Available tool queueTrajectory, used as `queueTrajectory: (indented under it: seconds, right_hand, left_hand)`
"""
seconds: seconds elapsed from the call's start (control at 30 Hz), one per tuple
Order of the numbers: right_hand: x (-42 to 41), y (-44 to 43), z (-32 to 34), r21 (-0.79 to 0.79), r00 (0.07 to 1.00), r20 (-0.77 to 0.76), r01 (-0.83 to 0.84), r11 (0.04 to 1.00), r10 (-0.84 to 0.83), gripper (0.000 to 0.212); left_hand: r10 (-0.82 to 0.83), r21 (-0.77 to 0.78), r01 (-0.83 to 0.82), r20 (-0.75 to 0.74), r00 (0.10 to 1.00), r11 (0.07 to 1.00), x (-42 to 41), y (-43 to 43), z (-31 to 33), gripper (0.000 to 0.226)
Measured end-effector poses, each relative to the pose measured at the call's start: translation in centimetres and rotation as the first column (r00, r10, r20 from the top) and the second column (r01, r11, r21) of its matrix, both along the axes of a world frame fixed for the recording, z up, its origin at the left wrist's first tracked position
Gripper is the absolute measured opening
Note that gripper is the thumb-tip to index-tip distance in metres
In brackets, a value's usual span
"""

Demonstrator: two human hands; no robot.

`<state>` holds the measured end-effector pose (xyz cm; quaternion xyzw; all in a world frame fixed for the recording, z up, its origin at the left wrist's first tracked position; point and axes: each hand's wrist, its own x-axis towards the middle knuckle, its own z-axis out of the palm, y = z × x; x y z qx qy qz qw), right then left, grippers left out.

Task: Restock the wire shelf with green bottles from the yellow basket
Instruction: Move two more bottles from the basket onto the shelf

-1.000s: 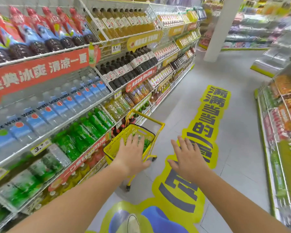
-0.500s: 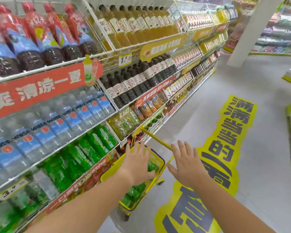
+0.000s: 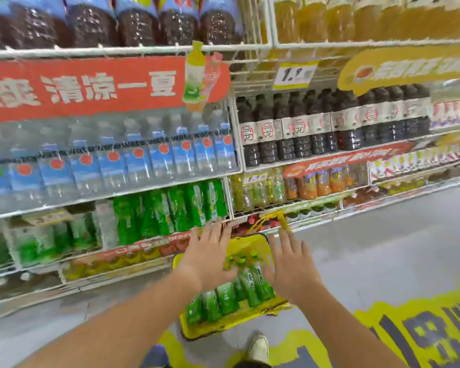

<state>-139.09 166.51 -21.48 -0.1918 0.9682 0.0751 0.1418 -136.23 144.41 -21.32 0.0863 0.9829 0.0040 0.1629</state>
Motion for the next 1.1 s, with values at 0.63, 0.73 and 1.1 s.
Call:
queueTrajectory:
  seconds: [0.63,0.73,1.1]
  right_hand:
    - [-7.6,2.9,-23.9,-0.056,0.928,0.290,-0.229,0.972,0.235,0.082]
    - [-7.5,3.8,-28.3,-0.054,0.911,0.367,-0.183,0.982,0.190,0.081]
    - [-7.0,5.3,-39.4,-0.017,0.881,0.468,0.088,0.996,-0.070,0.091]
  left_hand:
    - [0.397,-0.101,-0.385,0.322,0.860,0.917,0.4,2.7,-21.9,0.107]
    - [0.426,-0.082,-0.430,0.386,0.818,0.899,0.6,3.1,-26.3,0.108]
    - [0.445,-0.059,-0.481,0.490,0.749,0.875,2.3,3.9,-39.7,0.119]
